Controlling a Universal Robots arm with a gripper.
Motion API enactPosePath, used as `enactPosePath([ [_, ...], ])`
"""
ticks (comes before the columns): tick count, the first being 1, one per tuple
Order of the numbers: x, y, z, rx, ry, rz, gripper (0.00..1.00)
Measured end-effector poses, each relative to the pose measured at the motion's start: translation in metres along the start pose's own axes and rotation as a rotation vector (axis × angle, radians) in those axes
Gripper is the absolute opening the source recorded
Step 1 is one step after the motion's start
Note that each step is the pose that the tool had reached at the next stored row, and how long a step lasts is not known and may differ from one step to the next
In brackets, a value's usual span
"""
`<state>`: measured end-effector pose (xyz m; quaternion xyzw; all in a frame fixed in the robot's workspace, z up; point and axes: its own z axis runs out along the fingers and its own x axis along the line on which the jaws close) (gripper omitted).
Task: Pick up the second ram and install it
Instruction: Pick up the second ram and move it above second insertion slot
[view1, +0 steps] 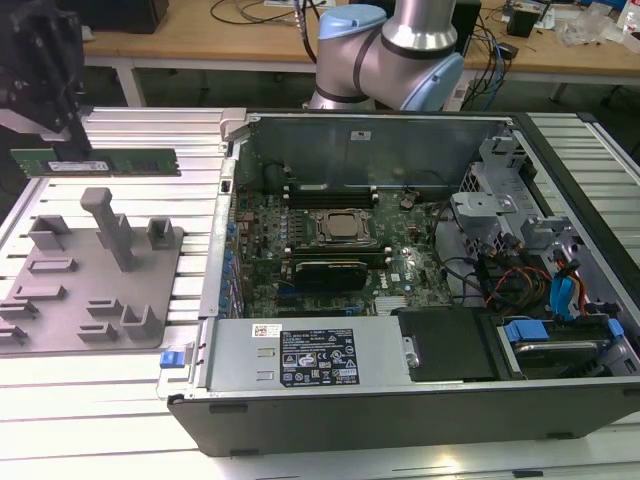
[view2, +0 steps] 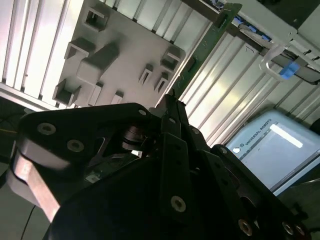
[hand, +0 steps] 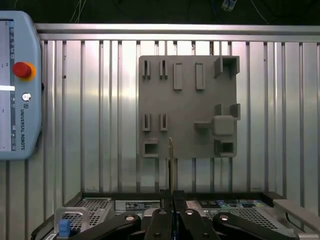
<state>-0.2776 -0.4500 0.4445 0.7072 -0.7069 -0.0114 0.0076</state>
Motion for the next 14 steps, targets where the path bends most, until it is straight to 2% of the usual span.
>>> enactPosePath([
  [6,0.0,-0.0216,-0.0004,0.0,0.0,0.0,0.09],
  [9,0.0,-0.0392,-0.0007,0.0,0.0,0.0,0.09],
  [14,0.0,-0.0604,-0.0011,0.0,0.0,0.0,0.09],
])
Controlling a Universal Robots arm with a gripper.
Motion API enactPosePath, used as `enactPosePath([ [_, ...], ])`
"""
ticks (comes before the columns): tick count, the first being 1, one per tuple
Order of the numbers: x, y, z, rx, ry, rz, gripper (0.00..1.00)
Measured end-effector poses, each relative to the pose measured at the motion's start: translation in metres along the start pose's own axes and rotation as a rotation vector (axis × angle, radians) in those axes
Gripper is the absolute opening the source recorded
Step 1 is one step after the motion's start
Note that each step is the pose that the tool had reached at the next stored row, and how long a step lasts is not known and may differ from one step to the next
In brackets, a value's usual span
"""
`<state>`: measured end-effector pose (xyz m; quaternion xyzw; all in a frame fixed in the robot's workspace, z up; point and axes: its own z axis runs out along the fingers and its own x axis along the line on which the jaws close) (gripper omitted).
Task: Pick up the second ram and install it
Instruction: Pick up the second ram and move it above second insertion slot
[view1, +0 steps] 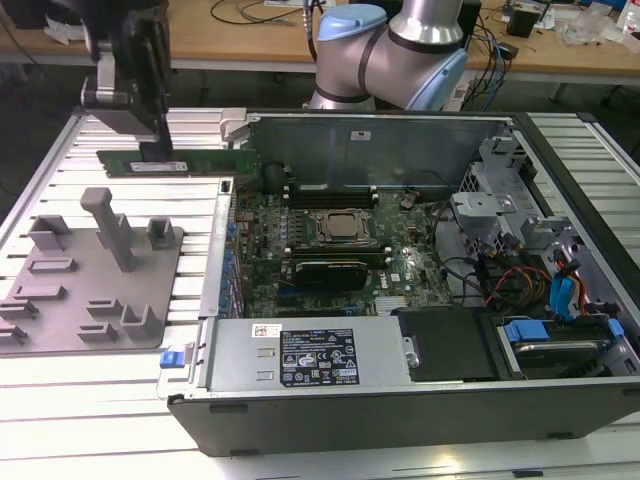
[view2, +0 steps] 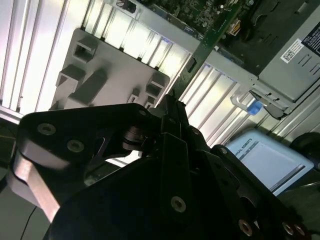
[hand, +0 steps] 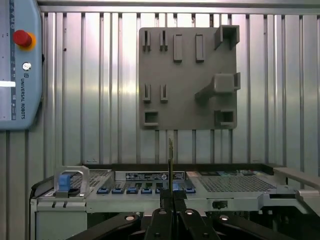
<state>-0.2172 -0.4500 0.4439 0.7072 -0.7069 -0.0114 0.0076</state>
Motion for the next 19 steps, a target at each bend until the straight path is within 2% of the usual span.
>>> enactPosePath([
  [7,0.0,-0.0321,-0.0005,0.0,0.0,0.0,0.09],
  [15,0.0,-0.0849,-0.0002,0.0001,-0.0001,0.0,0.09],
  [17,-0.0003,-0.0964,0.0003,0.0,0.0,0.0,0.09],
  [19,-0.0009,-0.1042,0.0017,0.0,0.0,0.001,0.09],
])
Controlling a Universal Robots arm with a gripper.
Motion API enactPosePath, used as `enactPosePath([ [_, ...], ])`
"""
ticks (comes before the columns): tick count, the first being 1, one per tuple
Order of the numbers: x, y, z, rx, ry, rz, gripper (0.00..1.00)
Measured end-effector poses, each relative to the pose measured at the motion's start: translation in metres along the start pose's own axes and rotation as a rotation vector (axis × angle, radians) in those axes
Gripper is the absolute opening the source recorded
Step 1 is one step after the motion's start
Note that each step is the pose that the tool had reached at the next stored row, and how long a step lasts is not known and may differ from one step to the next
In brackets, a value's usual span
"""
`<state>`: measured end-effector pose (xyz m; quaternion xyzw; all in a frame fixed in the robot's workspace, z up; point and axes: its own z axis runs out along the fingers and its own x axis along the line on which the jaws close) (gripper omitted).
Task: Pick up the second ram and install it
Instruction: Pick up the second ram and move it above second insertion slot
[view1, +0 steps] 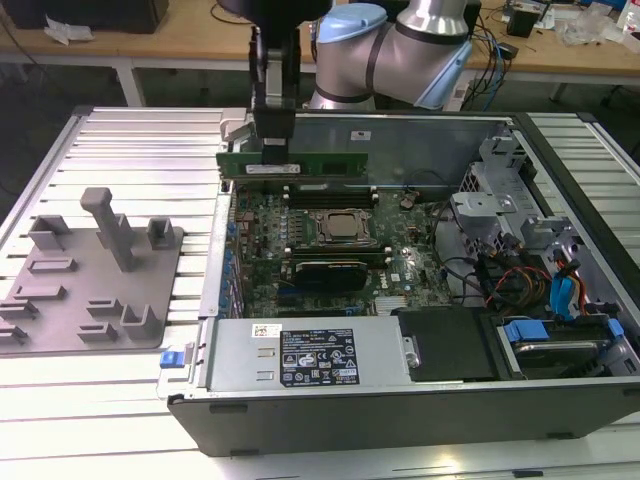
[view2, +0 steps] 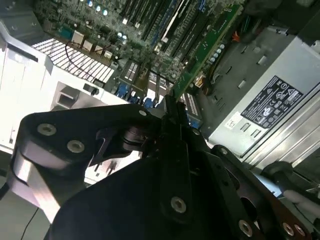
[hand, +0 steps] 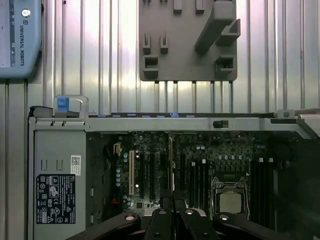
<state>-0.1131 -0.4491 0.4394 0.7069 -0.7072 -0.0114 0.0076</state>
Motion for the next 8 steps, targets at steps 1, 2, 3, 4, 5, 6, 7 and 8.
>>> enactPosePath([
  [1,-0.0007,-0.0027,0.0008,0.0,0.0,0.0,0.09],
  [2,-0.0022,-0.0062,0.0022,0.0001,-0.0002,0.001,0.09],
  [3,-0.0037,-0.0093,0.0036,0.0001,-0.0001,0.002,0.09],
  [4,-0.0057,-0.0128,0.006,0.0,-0.0001,0.003,0.09],
  [5,-0.0071,-0.0144,0.0073,0.0001,-0.0002,0.004,0.09],
  [6,-0.009,-0.0159,0.0088,0.0001,-0.0002,0.005,0.09],
  [7,-0.011,-0.017,0.01,0.0,-0.0001,0.005,0.09],
  [8,-0.0138,-0.0177,0.0114,0.0,-0.0002,0.006,0.09],
])
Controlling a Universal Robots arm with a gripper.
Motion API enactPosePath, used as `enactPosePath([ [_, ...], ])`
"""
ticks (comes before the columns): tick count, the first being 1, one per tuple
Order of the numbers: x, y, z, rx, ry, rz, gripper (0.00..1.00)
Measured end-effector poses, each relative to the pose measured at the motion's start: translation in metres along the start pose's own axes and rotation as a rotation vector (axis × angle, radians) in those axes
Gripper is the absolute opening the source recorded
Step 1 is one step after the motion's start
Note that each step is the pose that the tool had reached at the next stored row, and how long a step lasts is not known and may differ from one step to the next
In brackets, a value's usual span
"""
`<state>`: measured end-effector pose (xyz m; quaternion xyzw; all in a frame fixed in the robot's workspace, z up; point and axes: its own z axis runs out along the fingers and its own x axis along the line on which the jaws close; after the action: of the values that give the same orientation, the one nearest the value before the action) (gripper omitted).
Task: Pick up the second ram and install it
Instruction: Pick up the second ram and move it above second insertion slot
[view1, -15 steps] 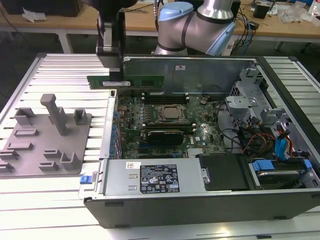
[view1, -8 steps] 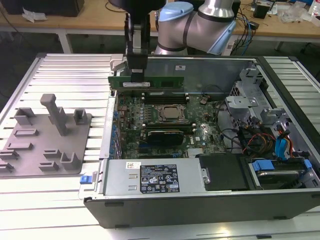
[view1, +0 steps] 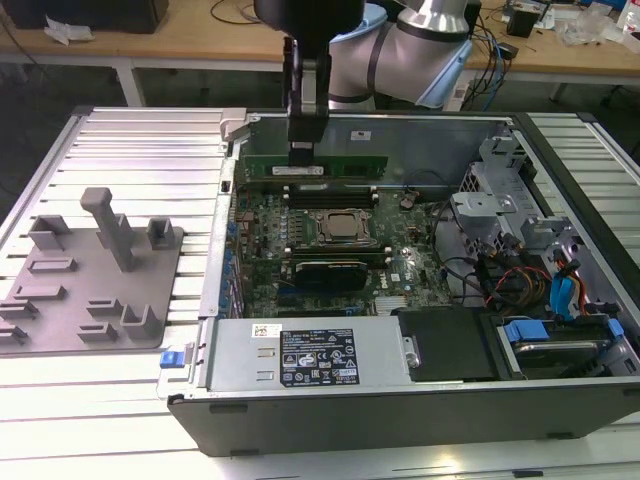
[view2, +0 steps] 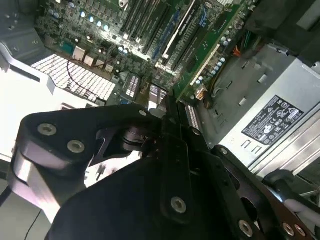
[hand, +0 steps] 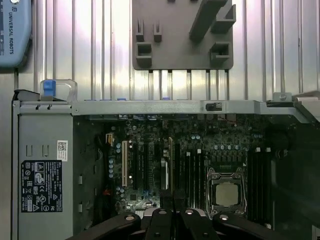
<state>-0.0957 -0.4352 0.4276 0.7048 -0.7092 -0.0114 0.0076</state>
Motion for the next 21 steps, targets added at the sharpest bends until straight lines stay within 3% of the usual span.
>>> enactPosePath([
  [2,-0.0038,-0.0004,0.0014,0.0,-0.0002,0.0,0.09],
  [5,-0.016,-0.0012,0.0066,0.0001,-0.0003,0.002,0.09],
  [12,-0.0271,-0.0028,0.0164,0.0001,-0.0002,0.006,0.09],
  [15,-0.033,-0.0042,0.0241,0.0,-0.0003,0.008,0.09],
  [18,-0.0379,-0.0103,0.031,0.0001,-0.0004,0.015,0.09],
  [21,-0.0391,-0.0219,0.0389,0.0002,-0.0008,0.02,0.09],
])
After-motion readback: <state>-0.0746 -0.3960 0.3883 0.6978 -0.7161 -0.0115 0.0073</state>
